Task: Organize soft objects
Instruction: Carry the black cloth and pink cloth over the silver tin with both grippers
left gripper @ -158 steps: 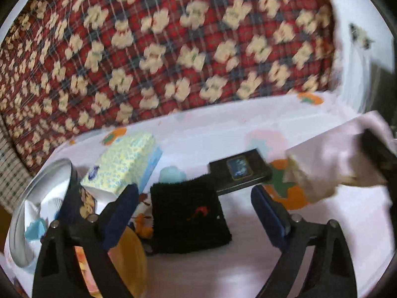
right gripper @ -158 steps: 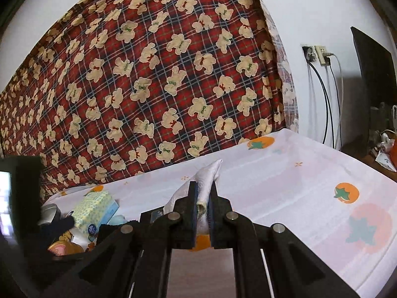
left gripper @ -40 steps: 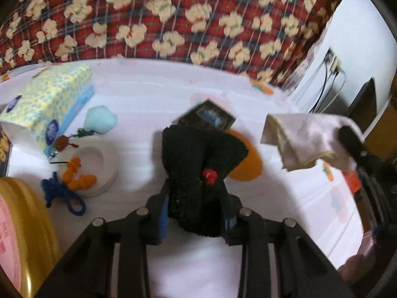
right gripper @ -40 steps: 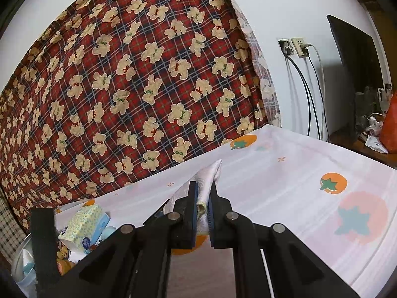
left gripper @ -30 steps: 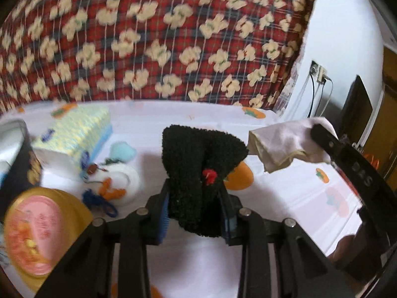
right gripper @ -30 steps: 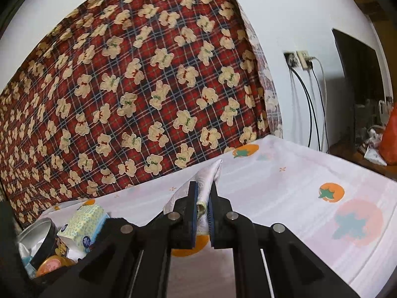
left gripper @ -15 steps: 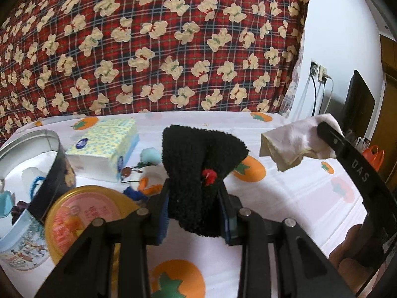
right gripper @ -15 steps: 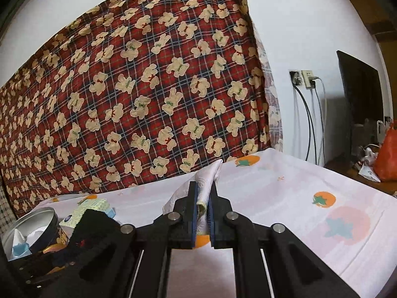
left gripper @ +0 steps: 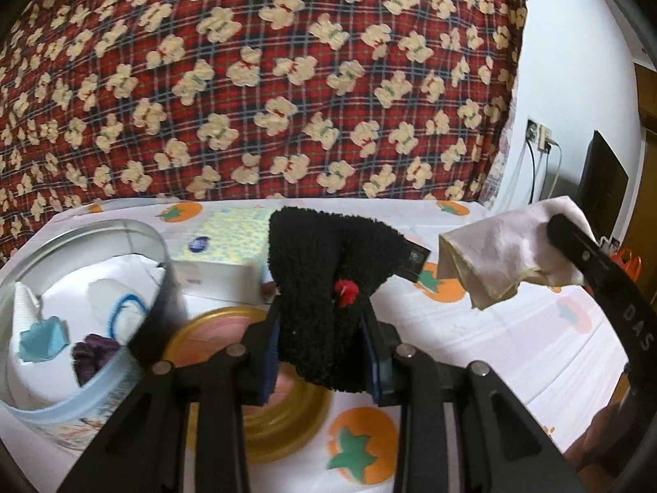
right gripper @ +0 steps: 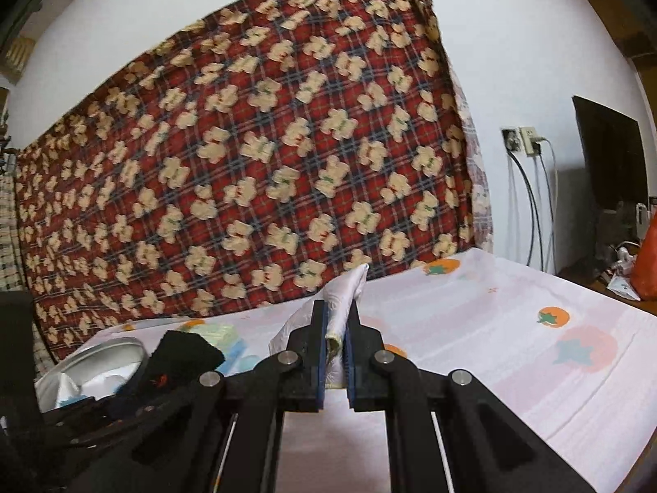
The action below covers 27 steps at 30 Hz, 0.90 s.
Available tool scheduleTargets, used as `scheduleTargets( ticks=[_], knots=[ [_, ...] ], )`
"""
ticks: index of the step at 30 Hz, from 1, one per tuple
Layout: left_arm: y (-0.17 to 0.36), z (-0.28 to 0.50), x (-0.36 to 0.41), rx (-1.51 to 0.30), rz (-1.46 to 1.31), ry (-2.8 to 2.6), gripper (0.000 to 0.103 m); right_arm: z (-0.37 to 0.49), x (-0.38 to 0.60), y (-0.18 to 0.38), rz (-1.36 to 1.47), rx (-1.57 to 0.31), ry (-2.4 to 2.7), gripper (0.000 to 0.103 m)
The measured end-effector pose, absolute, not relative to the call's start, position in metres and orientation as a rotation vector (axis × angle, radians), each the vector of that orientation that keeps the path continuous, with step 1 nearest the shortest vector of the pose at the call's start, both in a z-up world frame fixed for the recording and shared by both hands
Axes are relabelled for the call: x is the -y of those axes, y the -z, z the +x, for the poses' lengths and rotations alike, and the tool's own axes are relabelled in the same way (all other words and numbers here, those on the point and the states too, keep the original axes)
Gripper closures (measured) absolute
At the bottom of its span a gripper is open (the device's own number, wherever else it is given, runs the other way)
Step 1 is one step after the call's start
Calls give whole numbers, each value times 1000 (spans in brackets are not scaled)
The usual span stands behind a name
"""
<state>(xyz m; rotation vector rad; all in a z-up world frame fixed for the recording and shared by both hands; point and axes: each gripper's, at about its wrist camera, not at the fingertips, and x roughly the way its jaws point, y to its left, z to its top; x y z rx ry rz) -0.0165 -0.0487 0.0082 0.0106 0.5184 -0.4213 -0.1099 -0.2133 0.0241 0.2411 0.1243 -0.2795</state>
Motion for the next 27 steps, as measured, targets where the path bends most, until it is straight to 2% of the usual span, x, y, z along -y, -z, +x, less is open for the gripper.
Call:
scheduleTargets(
  ticks=[27],
  knots=[
    [-20,-2,-80,-477,-61,205,72,-86,73,-51,138,-93,25,95]
  ],
)
